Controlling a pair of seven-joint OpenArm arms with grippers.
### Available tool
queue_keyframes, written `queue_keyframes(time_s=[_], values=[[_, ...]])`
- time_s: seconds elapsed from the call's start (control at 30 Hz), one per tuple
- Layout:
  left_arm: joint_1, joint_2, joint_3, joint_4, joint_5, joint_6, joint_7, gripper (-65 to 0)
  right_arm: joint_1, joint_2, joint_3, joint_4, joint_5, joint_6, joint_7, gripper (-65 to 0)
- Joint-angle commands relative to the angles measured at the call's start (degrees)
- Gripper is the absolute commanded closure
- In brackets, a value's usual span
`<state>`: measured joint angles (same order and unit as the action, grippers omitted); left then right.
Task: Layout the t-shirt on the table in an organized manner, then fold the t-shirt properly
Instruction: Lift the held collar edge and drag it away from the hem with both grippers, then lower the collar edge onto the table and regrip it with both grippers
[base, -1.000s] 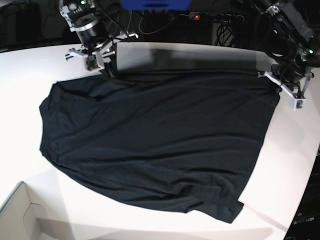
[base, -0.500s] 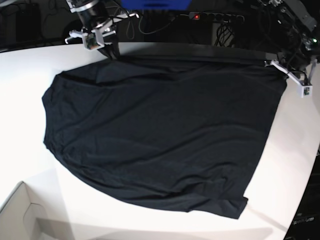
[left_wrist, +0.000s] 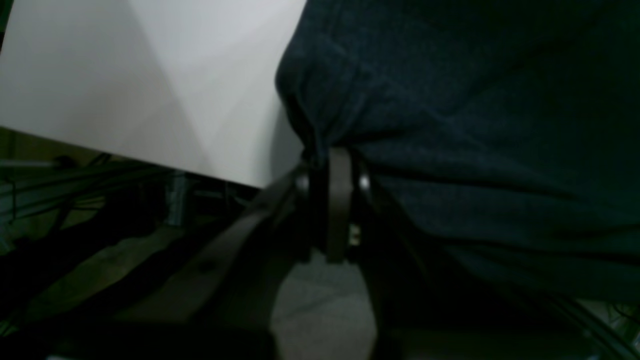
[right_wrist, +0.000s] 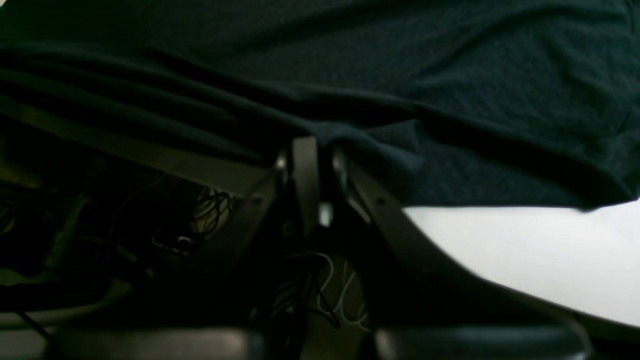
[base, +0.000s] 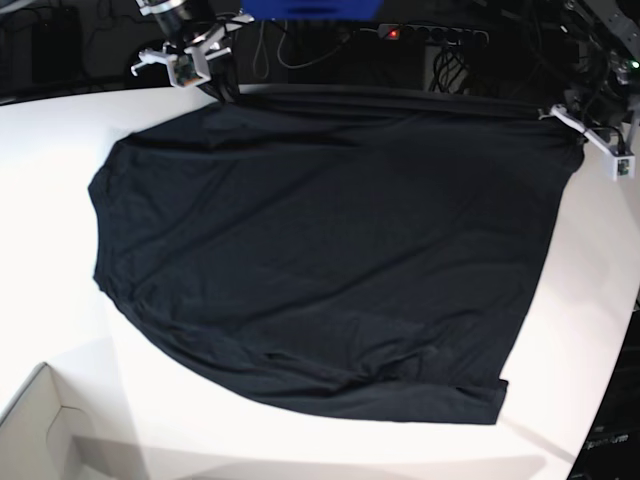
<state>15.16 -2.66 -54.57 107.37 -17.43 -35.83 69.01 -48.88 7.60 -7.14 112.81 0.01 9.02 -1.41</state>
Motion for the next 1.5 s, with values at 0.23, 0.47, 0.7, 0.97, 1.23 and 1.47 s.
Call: queue_keyframes(time_s=[0.23,0.47,0.7,0.97,1.23,1.47], values=[[-4.21,-0.73,0.19,1.16,0.24,0.10,-0.31,-0.2,4.00,0.10,0.15,0.72,0.12,-0.09,1.37,0.0],[-10.37,-0.73,1.95,0.45,0.42,0.80,-0.22,-0.2,9.19,0.01,0.15,-0.42,0.12,-0.09,1.19,0.0],[-14.67,-1.87,8.63,0.28,6.05,0.80,-0.75,-0.2,15.78,0.01,0.24,-5.87,0.12,-0.09,1.19,0.0],[-19.51,-1.87,8.72,-6.84,9.65,0.80,-0.93,-0.2,21.67,0.01,0.32,-9.56,0.03,-0.09,1.19,0.0],[-23.82,-1.87,9.07,-14.23,9.74,0.80,-1.01,-0.1,27.12,0.01,0.32,-14.66,0.03,-0.09,1.19,0.0],[-27.60,-2.84,9.07,-18.62,9.74,0.80,-1.01,-0.1,31.96,0.01,0.50,-18.62,0.03,-0.09,1.19,0.0]])
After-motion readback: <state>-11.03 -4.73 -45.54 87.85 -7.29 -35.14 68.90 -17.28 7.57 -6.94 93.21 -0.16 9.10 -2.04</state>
